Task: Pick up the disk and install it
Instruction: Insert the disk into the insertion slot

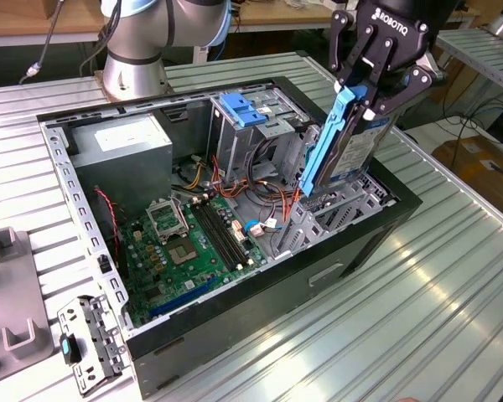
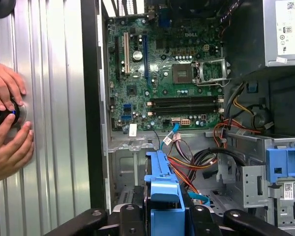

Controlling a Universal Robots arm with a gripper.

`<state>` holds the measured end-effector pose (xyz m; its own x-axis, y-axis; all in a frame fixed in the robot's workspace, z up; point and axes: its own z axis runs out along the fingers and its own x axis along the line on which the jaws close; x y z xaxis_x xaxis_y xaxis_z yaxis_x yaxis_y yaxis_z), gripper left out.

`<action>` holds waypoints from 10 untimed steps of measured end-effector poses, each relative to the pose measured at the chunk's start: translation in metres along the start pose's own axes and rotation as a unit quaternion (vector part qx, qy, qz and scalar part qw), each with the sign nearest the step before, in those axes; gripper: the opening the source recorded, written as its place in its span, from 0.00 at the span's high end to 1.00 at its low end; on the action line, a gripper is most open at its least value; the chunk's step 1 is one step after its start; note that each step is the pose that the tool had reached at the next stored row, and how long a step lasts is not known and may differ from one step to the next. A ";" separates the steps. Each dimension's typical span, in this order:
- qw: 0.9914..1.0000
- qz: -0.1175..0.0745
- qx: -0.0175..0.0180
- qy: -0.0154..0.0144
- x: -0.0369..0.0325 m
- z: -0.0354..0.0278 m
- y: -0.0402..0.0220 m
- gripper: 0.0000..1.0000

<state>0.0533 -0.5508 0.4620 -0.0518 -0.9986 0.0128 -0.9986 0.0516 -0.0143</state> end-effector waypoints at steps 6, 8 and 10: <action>1.000 0.000 0.000 0.000 0.0069 0.0069 -0.0011 0.63; 1.000 0.000 0.000 0.000 0.0083 0.0088 -0.0011 0.63; 1.000 0.000 0.000 0.000 0.0083 0.0105 -0.0012 0.63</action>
<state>0.0542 -0.5593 0.4517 -0.0526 -0.9985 0.0131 -0.9985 0.0524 -0.0143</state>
